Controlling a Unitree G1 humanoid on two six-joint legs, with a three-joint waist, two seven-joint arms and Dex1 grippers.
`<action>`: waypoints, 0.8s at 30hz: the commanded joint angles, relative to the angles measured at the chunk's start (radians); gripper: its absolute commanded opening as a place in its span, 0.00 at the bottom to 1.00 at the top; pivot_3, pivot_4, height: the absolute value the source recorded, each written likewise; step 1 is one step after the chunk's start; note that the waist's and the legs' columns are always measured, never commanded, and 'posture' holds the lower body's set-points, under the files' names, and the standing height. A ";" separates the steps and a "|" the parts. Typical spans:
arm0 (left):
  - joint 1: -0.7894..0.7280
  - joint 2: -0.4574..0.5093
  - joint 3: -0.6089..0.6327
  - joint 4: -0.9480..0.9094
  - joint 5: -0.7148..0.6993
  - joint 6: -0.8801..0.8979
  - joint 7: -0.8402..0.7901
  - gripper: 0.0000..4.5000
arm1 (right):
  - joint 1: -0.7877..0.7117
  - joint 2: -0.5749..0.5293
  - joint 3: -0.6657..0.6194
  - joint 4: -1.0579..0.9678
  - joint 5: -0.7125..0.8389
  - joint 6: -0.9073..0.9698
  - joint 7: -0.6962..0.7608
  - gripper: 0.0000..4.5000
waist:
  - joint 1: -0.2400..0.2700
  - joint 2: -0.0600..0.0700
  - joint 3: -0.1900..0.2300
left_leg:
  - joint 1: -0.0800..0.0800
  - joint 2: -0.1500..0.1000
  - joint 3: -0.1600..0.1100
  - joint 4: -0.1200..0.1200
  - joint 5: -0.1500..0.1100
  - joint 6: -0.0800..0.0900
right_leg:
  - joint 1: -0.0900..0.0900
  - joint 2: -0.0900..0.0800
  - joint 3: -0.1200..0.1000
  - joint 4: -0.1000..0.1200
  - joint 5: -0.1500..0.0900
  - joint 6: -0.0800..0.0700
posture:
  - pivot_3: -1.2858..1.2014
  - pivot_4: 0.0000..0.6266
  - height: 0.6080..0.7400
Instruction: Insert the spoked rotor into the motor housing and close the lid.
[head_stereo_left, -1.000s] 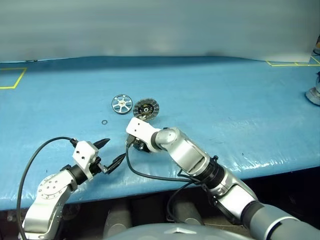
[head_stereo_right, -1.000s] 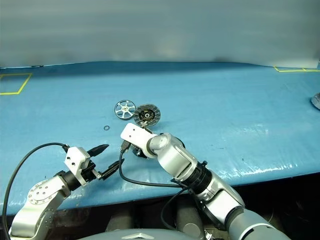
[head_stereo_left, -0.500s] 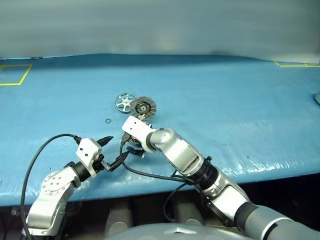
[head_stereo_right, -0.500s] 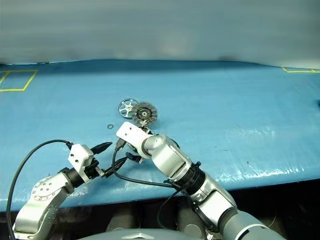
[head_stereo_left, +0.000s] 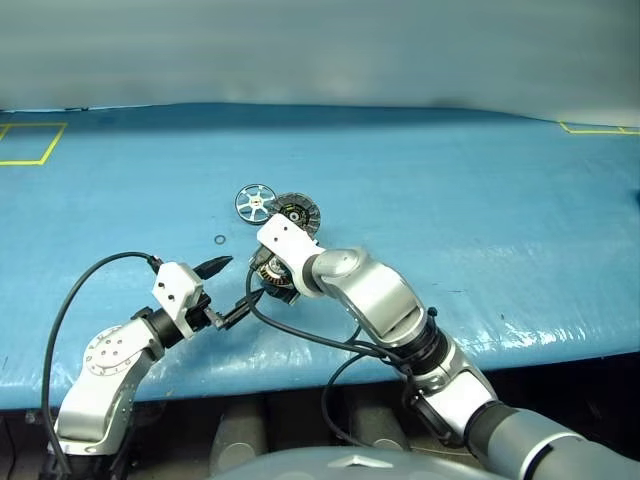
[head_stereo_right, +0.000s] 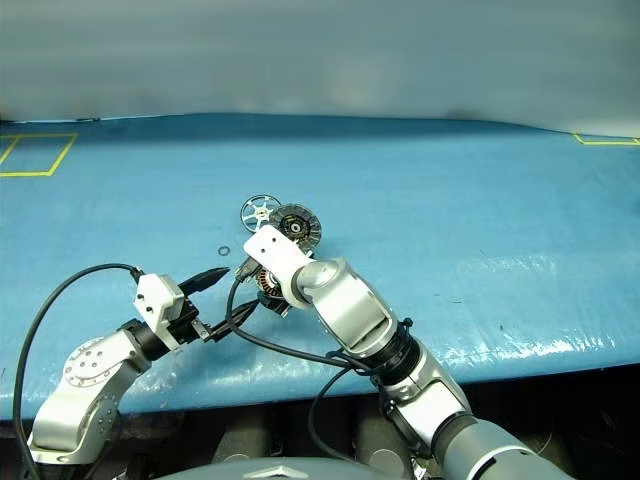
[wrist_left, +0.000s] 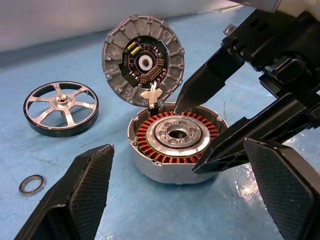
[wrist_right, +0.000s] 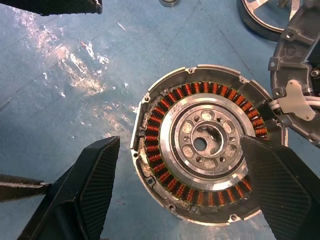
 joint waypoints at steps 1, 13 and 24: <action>0.003 0.007 -0.022 0.008 0.024 0.037 0.017 1.00 | 0.004 0.029 -0.103 -0.203 0.064 -0.061 0.004 0.91 | 0.000 0.002 0.001 | 0.000 0.000 0.000 0.000 0.000 0.000 | 0.000 0.000 0.000 0.000 0.000 0.000 | 0.52 0.24 1.00; -0.081 -0.044 0.034 0.078 0.055 0.030 0.138 1.00 | 0.569 -0.196 -0.316 -0.391 0.084 -0.708 -0.009 0.91 | 0.013 0.001 0.002 | 0.001 -0.003 -0.001 0.000 -0.002 -0.002 | 0.004 0.000 0.003 -0.001 -0.004 0.006 | 0.52 0.24 1.00; -0.259 -0.050 0.063 0.279 0.118 0.109 0.276 1.00 | 0.822 -0.205 -0.342 -0.357 0.128 -0.913 -0.051 0.91 | 0.015 0.000 0.003 | 0.003 -0.002 -0.004 0.002 -0.001 -0.003 | 0.005 0.005 0.004 0.001 -0.005 0.005 | 0.52 0.24 1.00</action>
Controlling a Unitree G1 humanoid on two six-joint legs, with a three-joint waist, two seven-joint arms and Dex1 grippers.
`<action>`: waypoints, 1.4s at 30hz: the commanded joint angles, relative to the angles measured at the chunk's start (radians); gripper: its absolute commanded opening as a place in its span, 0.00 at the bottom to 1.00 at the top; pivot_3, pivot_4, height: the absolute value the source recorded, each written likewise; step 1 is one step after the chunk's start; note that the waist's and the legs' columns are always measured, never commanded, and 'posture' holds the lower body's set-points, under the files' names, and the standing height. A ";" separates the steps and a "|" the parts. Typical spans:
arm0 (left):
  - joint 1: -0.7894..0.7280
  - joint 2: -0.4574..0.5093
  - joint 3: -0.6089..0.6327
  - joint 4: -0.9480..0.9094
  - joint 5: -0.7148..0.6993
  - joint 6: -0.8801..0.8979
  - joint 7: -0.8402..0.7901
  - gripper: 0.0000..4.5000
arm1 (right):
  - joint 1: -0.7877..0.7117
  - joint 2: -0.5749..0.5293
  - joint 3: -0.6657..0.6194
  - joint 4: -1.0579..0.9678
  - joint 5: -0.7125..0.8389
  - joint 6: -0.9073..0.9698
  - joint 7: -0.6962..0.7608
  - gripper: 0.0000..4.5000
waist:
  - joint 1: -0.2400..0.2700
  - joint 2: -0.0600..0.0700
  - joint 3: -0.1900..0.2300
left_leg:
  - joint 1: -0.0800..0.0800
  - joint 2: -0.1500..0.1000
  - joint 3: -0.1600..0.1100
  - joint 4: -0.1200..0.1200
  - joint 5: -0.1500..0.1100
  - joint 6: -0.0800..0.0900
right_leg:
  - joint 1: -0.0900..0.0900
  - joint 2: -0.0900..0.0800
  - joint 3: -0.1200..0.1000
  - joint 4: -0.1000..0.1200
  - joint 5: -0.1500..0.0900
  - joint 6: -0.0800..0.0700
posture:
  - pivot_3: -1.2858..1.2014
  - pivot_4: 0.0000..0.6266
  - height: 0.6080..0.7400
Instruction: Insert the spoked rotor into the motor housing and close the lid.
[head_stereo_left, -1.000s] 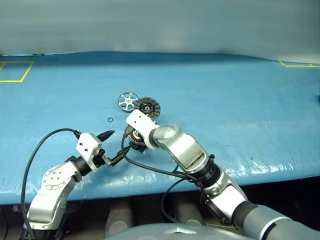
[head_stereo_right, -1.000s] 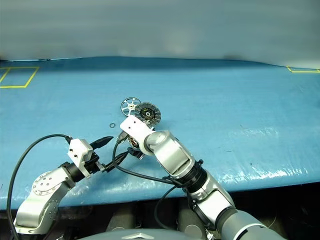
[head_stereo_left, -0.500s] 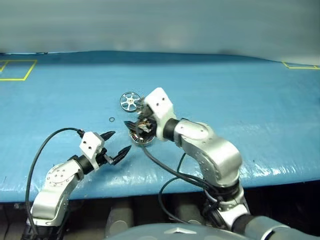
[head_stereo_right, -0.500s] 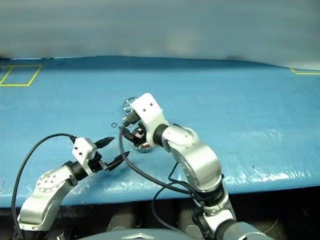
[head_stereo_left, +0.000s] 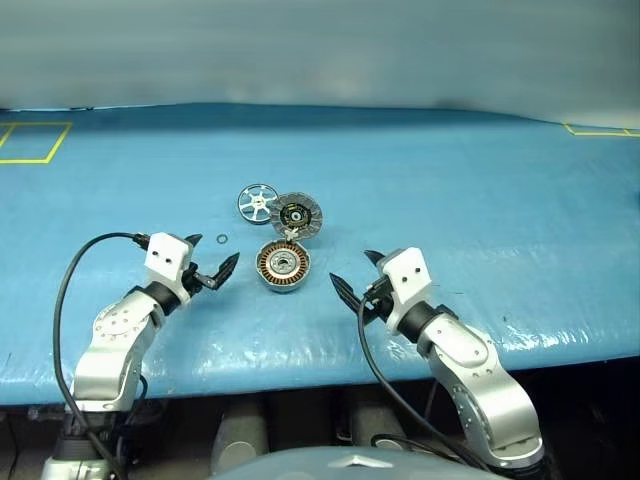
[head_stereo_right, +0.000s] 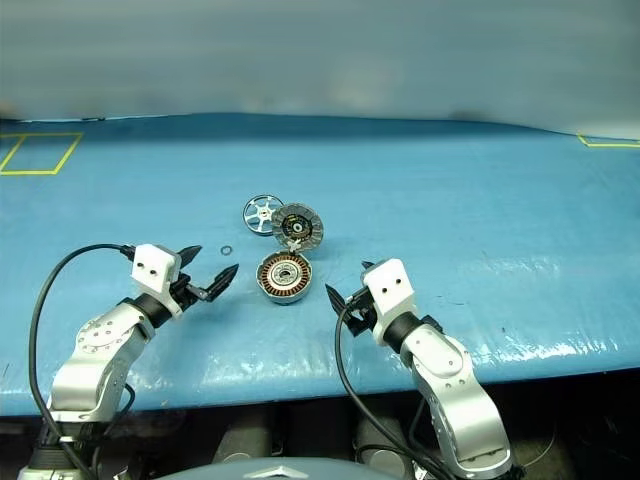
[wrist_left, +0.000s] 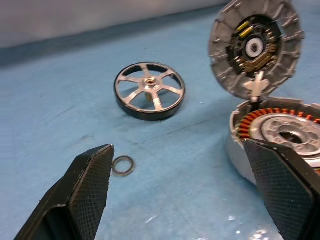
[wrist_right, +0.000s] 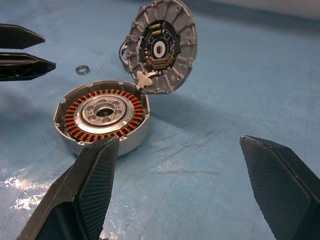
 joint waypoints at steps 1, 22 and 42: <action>-0.060 -0.008 0.015 0.054 0.008 0.001 0.011 1.00 | 0.015 0.009 -0.007 -0.010 0.025 -0.051 -0.010 0.91 | 0.002 0.000 0.000 | 0.000 0.000 0.000 0.000 0.000 0.000 | 0.000 0.000 0.001 0.000 0.000 0.000 | 0.52 0.24 1.00; -0.341 -0.027 -0.118 0.454 0.146 -0.052 -0.079 1.00 | 0.016 0.019 0.012 0.020 0.022 -0.036 -0.069 0.91 | 0.004 -0.001 0.000 | 0.000 -0.001 0.000 0.003 0.000 0.000 | 0.003 0.000 0.000 -0.001 0.002 0.003 | 0.52 0.24 1.00; -0.286 -0.033 -0.140 0.470 0.160 0.039 -0.095 0.22 | -0.015 0.026 0.004 0.013 0.036 -0.005 -0.105 0.92 | 0.000 0.000 -0.001 | 0.014 -0.001 -0.002 0.005 0.000 0.000 | 0.015 -0.001 0.002 0.002 -0.001 -0.003 | 0.52 0.24 1.00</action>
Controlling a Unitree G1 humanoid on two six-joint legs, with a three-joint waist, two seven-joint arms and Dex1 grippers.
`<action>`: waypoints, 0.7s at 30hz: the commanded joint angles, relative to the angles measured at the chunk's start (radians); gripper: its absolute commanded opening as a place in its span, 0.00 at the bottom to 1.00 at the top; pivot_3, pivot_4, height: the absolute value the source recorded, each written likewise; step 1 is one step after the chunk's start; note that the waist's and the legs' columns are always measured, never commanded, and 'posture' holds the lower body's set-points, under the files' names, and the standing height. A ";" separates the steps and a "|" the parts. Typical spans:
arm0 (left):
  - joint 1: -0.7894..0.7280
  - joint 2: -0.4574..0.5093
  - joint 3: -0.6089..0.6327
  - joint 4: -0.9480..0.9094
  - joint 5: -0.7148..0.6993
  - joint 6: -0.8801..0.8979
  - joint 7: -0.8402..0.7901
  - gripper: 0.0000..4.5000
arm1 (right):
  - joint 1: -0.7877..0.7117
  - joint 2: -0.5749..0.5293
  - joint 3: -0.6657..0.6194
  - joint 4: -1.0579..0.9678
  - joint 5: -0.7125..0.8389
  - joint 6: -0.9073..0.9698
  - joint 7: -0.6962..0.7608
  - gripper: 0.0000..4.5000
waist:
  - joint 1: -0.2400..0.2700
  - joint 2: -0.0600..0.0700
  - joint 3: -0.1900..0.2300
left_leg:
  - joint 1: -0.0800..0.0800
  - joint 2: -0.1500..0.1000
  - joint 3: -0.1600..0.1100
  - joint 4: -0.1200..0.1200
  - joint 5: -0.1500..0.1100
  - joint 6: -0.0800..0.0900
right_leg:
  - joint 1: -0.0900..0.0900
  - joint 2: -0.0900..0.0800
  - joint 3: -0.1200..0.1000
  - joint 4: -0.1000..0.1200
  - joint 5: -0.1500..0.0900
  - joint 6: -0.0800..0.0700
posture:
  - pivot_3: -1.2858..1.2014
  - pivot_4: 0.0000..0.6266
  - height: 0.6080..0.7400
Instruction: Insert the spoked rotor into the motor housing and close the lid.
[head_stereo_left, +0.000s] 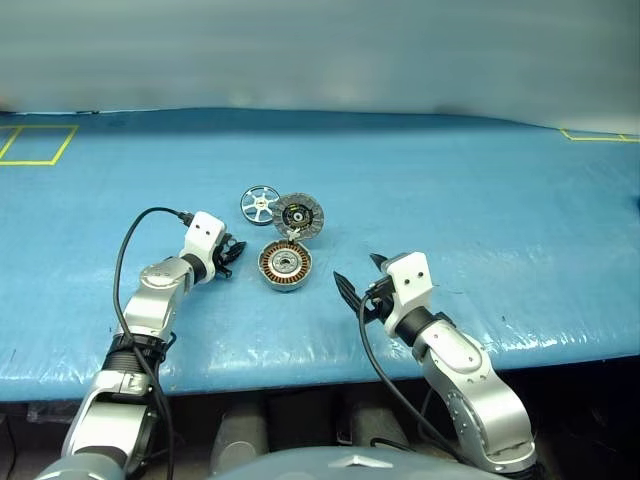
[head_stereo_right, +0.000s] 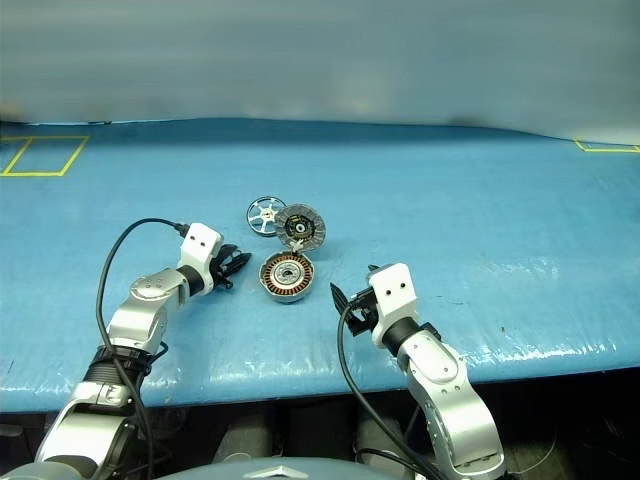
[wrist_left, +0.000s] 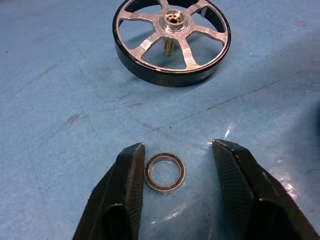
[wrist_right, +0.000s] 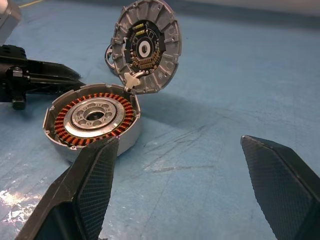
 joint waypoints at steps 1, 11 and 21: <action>0.044 0.010 -0.001 0.004 0.007 0.057 -0.007 0.16 | -0.013 0.001 -0.006 -0.028 0.009 0.000 -0.010 0.92 | 0.000 0.000 0.000 | 0.000 0.000 0.000 0.000 0.000 0.000 | 0.000 0.000 0.000 0.000 0.000 0.000 | 0.52 0.24 1.00; 0.189 0.124 -0.008 -0.344 -0.048 0.169 -0.143 0.14 | 0.039 -0.071 0.049 -0.018 0.017 -0.097 0.072 0.92 | -0.002 0.000 0.000 | 0.000 0.000 0.003 -0.003 -0.001 0.000 | -0.003 0.000 0.004 -0.001 -0.001 -0.001 | 0.52 0.24 1.00; 0.163 0.169 -0.041 -0.557 -0.114 0.191 -0.266 0.14 | 0.044 -0.083 0.091 0.065 0.028 -0.204 0.141 0.92 | 0.005 -0.002 0.001 | -0.001 -0.001 0.003 -0.004 -0.001 0.000 | -0.004 -0.002 0.003 -0.003 -0.001 -0.002 | 0.52 0.24 1.00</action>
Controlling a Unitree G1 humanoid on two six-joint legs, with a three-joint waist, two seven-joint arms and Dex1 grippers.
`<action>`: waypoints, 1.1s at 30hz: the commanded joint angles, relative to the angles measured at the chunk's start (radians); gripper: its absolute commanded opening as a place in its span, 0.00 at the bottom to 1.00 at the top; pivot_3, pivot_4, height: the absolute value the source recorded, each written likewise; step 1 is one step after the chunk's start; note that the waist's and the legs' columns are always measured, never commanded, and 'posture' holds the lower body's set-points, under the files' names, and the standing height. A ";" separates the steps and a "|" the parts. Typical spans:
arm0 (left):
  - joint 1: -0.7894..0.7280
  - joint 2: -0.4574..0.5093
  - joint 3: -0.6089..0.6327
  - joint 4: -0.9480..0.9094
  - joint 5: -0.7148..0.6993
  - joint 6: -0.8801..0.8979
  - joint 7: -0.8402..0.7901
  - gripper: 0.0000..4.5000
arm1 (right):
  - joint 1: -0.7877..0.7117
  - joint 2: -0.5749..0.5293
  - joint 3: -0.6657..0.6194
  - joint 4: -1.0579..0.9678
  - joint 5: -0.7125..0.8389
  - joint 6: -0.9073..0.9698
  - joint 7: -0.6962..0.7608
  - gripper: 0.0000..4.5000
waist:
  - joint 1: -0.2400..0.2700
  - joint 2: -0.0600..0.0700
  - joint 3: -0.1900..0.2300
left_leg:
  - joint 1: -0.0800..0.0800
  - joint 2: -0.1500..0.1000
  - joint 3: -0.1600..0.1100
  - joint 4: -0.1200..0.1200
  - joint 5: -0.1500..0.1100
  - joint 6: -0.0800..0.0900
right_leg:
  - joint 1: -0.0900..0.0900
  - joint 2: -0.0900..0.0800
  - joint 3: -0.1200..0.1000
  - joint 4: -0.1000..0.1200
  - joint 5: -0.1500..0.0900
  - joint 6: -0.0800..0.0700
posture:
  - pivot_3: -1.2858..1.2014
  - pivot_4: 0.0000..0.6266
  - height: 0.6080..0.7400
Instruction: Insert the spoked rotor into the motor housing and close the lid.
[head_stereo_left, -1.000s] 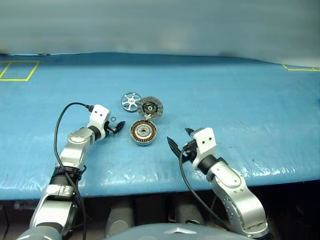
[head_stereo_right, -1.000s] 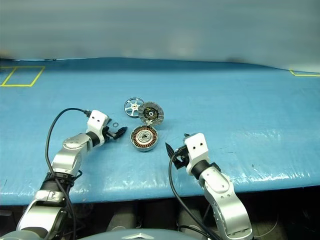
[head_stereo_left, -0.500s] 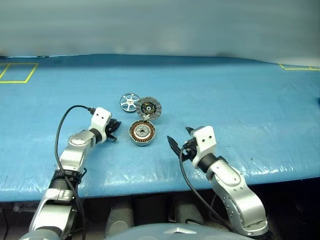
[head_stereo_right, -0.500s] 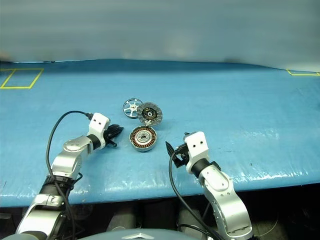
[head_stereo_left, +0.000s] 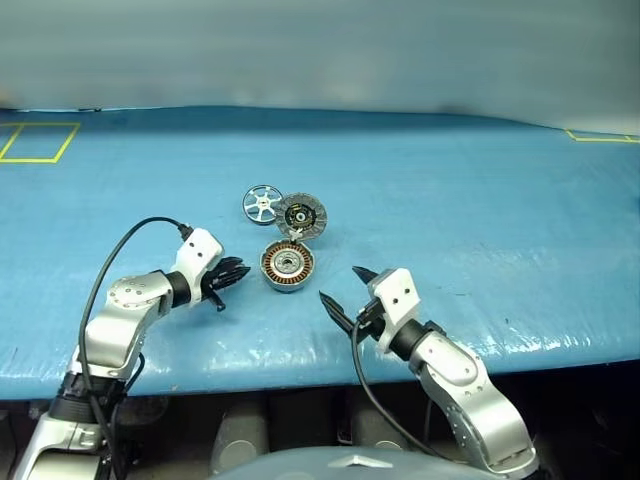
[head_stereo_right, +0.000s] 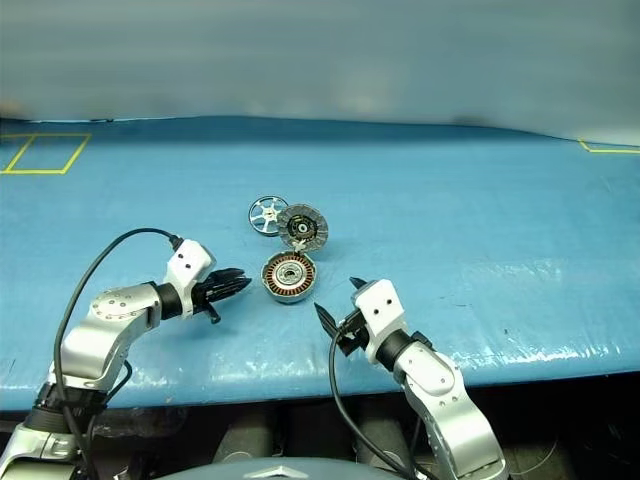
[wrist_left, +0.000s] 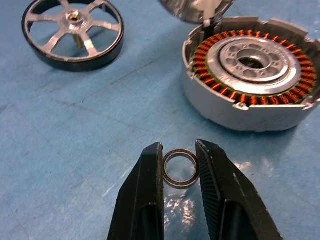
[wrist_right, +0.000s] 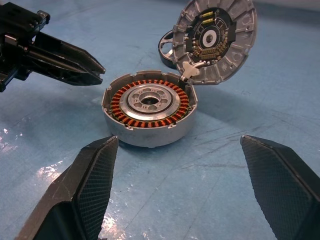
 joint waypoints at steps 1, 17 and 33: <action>-0.043 -0.008 -0.014 -0.051 -0.019 -0.009 -0.012 0.14 | 0.000 -0.001 0.007 0.014 0.019 -0.054 0.026 0.92 | -0.001 0.000 0.000 | 0.000 0.000 0.000 0.000 0.000 0.000 | 0.000 0.000 0.000 0.000 0.000 0.000 | 0.52 0.24 1.00; -0.222 -0.072 -0.179 0.103 0.022 -0.019 -0.105 0.14 | 0.009 0.026 0.021 0.094 -0.019 -0.131 -0.014 0.92 | -0.001 -0.001 0.000 | 0.000 0.000 -0.001 0.000 0.000 0.000 | 0.000 0.002 0.001 0.000 0.000 0.000 | 0.52 0.24 1.00; -0.263 -0.096 -0.204 0.199 0.071 -0.034 -0.106 0.14 | 0.001 0.032 0.019 0.099 -0.032 -0.121 -0.035 0.92 | -0.001 -0.001 0.000 | 0.000 0.000 -0.001 0.001 0.000 0.000 | 0.000 0.002 0.001 0.001 0.000 0.001 | 0.52 0.24 1.00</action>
